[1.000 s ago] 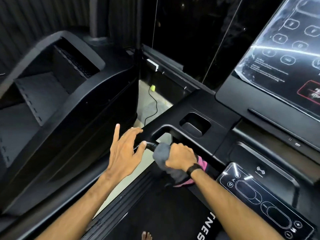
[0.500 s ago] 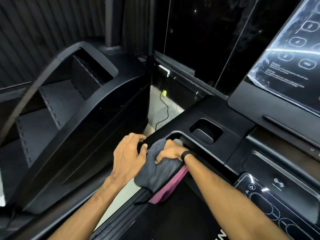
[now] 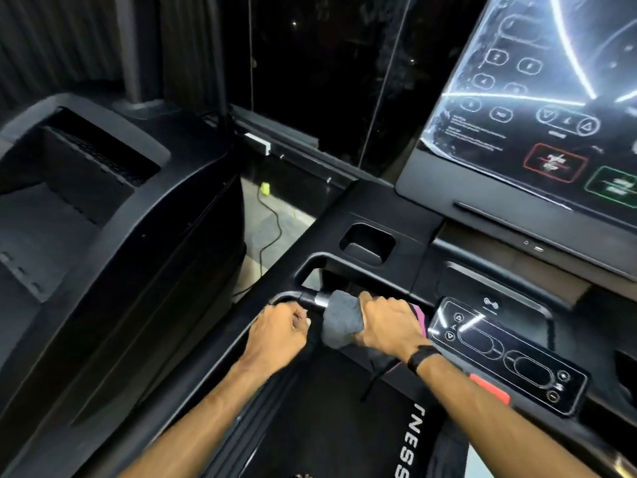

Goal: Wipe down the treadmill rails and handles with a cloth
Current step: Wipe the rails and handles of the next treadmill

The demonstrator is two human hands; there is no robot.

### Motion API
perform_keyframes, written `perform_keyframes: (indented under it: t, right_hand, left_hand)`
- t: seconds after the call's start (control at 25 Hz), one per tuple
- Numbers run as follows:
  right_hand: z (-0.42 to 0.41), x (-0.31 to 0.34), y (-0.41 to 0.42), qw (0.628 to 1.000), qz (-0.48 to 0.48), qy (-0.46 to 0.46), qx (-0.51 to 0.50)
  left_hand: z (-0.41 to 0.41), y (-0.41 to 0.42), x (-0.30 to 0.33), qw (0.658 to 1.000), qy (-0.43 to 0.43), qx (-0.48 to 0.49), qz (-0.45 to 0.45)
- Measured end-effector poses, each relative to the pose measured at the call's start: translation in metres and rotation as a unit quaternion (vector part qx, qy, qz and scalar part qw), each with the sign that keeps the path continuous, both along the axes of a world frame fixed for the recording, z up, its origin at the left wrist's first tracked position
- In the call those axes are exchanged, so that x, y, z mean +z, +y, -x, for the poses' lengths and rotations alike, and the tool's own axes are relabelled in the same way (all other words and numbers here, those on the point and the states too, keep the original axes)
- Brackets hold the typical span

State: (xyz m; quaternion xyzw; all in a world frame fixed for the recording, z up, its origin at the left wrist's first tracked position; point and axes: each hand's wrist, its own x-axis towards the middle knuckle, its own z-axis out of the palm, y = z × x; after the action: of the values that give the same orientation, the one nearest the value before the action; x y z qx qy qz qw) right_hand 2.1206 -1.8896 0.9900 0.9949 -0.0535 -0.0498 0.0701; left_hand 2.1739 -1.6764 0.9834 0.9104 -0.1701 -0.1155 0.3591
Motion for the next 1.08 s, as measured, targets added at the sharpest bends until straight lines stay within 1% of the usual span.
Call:
perform_keyframes:
  t: [0.12,0.16,0.28,0.32,0.36,0.44,0.48,0.56,0.68,0.72,0.76,0.84,0.88,0.92,0.96,1.0,1.04,1.08]
  right_hand:
    - [0.027,-0.013,-0.012,0.996,0.066,-0.045,0.046]
    - [0.034,-0.014,-0.015,0.994,0.071,-0.06,0.058]
    - [0.054,-0.009,-0.023,0.992,0.03,-0.076,0.093]
    - [0.058,-0.004,-0.024,0.994,-0.021,-0.071,0.085]
    - [0.059,0.003,-0.024,0.992,-0.089,-0.055,0.064]
    - [0.057,0.024,-0.021,0.971,-0.236,-0.02,0.02]
    - [0.055,0.034,-0.02,0.959,-0.283,-0.025,0.02]
    - [0.052,0.057,-0.021,0.938,-0.342,-0.037,0.027]
    - [0.045,0.097,-0.023,0.935,-0.352,-0.028,0.037]
    - [0.042,0.11,-0.024,0.939,-0.339,-0.036,0.036]
    - [0.04,0.123,-0.026,0.947,-0.317,-0.059,0.017]
    - [0.042,0.144,-0.03,0.955,-0.248,-0.129,-0.101]
    - [0.046,0.148,-0.029,0.945,-0.228,-0.163,-0.169]
    - [0.051,0.148,-0.027,0.929,-0.231,-0.187,-0.22]
    - [0.055,0.143,-0.024,0.911,-0.257,-0.194,-0.259]
    - [0.058,0.134,-0.022,0.887,-0.307,-0.178,-0.295]
    - [0.061,0.124,-0.019,0.853,-0.376,-0.143,-0.334]
    - [0.065,0.114,-0.014,0.806,-0.456,-0.102,-0.364]
  left_hand:
    - [0.005,-0.014,-0.008,0.995,0.09,-0.032,-0.018]
    - [0.005,-0.017,-0.012,0.991,0.122,-0.053,-0.027]
    - [0.004,-0.027,-0.022,0.969,0.207,-0.134,-0.003]
    - [0.005,-0.03,-0.024,0.962,0.225,-0.157,0.008]
    - [0.007,-0.032,-0.025,0.957,0.229,-0.178,0.019]
    - [0.013,-0.037,-0.024,0.952,0.216,-0.206,0.07]
    - [0.016,-0.039,-0.021,0.95,0.202,-0.216,0.103]
    - [0.022,-0.042,-0.009,0.949,0.167,-0.233,0.134]
    - [0.021,-0.047,0.015,0.962,0.065,-0.238,0.118]
    - [0.021,-0.049,0.028,0.959,0.054,-0.241,0.138]
    - [0.022,-0.052,0.046,0.949,0.083,-0.242,0.183]
    - [0.02,-0.058,0.083,0.918,0.162,-0.214,0.292]
    - [0.017,-0.061,0.101,0.908,0.179,-0.185,0.33]
    - [0.013,-0.061,0.117,0.902,0.188,-0.158,0.355]
    - [0.009,-0.061,0.131,0.893,0.198,-0.143,0.379]
    - [0.007,-0.06,0.141,0.883,0.209,-0.138,0.396]
    - [0.005,-0.059,0.149,0.878,0.214,-0.137,0.405]
    - [0.004,-0.06,0.155,0.876,0.215,-0.139,0.409]
